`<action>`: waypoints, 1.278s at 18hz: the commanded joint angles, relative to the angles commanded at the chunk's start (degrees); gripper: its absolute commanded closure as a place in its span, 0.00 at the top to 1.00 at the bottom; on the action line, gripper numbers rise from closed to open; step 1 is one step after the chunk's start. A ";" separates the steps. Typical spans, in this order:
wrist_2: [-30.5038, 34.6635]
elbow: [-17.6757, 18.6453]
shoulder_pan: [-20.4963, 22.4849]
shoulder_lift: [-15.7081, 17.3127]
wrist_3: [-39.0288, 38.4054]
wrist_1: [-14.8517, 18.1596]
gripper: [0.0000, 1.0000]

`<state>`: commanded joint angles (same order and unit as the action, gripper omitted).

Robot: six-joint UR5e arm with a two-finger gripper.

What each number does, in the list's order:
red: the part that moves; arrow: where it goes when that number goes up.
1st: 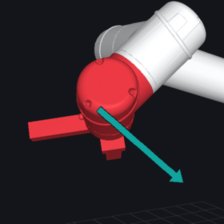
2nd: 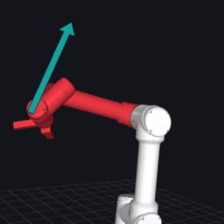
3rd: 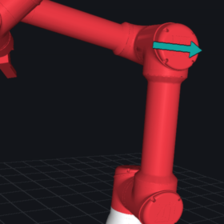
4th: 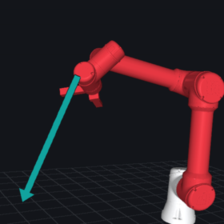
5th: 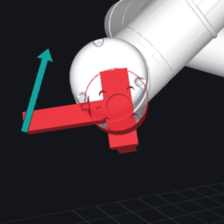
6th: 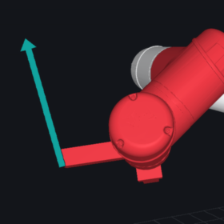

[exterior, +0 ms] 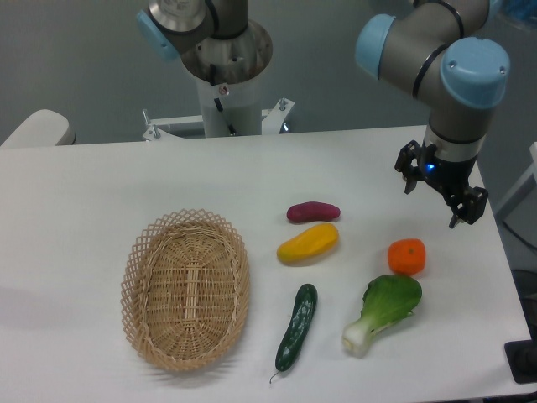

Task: Pick up the cucumber from the table
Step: 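Move the open gripper across the table toward the green cucumber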

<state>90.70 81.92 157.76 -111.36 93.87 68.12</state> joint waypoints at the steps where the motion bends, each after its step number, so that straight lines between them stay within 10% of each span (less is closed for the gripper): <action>1: -0.09 0.35 -0.09 0.00 0.00 -0.09 1.00; 16: -0.35 1.32 -3.95 0.35 -8.43 0.26 1.00; 23: -0.52 1.84 -12.48 -1.49 -30.98 -0.53 1.00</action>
<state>90.18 83.76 145.29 -112.85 62.88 67.59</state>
